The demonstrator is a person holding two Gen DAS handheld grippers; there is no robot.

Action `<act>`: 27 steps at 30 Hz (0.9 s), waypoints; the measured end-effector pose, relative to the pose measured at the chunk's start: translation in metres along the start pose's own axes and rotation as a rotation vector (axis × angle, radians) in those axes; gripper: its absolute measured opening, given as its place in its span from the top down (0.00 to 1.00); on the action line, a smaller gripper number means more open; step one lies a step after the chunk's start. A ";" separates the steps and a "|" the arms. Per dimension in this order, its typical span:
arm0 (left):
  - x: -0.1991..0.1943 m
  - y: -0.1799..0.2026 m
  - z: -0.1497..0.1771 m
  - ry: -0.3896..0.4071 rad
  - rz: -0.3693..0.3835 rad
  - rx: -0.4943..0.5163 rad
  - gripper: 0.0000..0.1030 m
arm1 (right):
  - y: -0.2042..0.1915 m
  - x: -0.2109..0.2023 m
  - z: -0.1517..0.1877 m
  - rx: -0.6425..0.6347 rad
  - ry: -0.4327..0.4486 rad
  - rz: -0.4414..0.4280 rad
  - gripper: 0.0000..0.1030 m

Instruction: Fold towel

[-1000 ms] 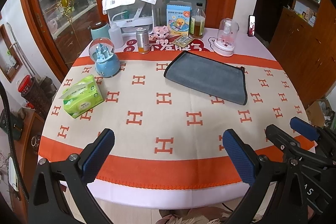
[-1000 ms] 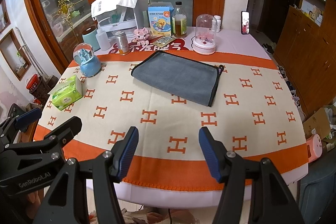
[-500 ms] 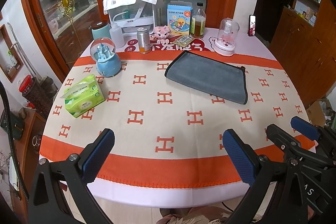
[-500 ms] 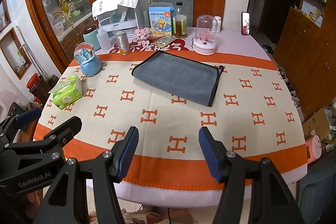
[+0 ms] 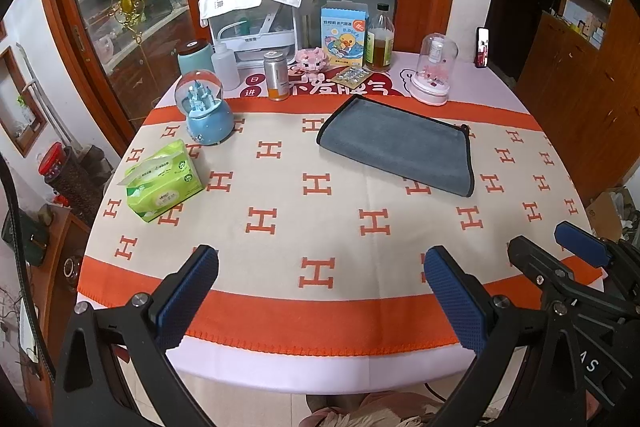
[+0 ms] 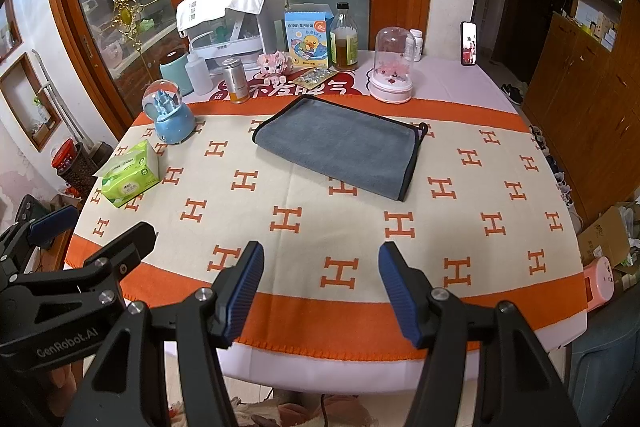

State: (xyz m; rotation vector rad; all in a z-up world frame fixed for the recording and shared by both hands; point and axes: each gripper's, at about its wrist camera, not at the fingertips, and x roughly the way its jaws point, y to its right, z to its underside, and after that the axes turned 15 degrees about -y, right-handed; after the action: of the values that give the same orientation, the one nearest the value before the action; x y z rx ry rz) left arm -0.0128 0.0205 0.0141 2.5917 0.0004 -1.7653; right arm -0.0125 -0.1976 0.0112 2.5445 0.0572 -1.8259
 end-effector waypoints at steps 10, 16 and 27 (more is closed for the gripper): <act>0.000 0.001 -0.001 -0.002 -0.001 0.000 0.01 | 0.000 0.000 0.000 0.000 -0.001 0.000 0.42; 0.000 0.000 0.000 -0.002 -0.002 0.000 0.01 | 0.000 0.000 0.001 0.000 0.000 -0.001 0.42; -0.002 -0.011 0.008 -0.012 -0.008 -0.003 0.01 | 0.000 0.000 0.000 -0.001 0.001 0.000 0.42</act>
State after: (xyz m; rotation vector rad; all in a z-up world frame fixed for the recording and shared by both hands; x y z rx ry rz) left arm -0.0210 0.0311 0.0127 2.5823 0.0133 -1.7824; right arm -0.0129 -0.1975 0.0109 2.5443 0.0588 -1.8246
